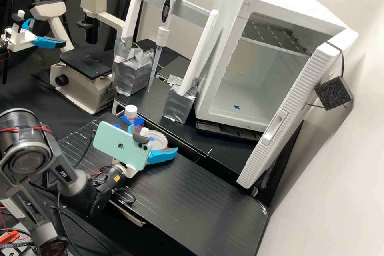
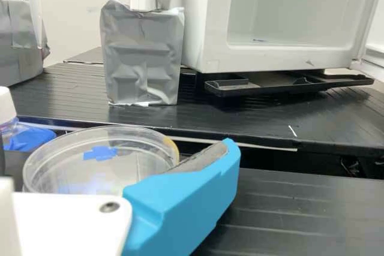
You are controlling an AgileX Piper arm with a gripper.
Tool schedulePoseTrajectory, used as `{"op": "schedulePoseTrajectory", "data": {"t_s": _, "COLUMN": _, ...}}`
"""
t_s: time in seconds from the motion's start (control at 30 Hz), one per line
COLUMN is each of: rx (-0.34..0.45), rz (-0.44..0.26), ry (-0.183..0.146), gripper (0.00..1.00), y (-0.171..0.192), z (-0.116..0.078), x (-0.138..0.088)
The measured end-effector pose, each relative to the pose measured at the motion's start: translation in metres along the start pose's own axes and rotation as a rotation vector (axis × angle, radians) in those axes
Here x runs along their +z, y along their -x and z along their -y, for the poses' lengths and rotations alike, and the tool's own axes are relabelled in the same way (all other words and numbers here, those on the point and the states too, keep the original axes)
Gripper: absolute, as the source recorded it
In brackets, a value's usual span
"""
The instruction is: Open the lid
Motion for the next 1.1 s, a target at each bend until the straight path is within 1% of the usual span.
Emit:
{"op": "schedulePoseTrajectory", "data": {"t_s": 0.17, "rx": -0.003, "rz": -0.003, "ry": 0.0, "gripper": 0.0, "y": -0.0002, "z": 0.0004, "x": -0.0005}}
{"op": "schedulePoseTrajectory", "data": {"t_s": 0.33, "rx": -0.02, "rz": -0.004, "ry": -0.008, "gripper": 0.0, "y": -0.0015, "z": 0.0034, "x": -0.0004}}
{"op": "schedulePoseTrajectory", "data": {"t_s": 1.1, "rx": -0.007, "rz": -0.007, "ry": -0.019, "gripper": 0.0, "y": -0.0023, "z": 0.0032, "x": -0.0008}}
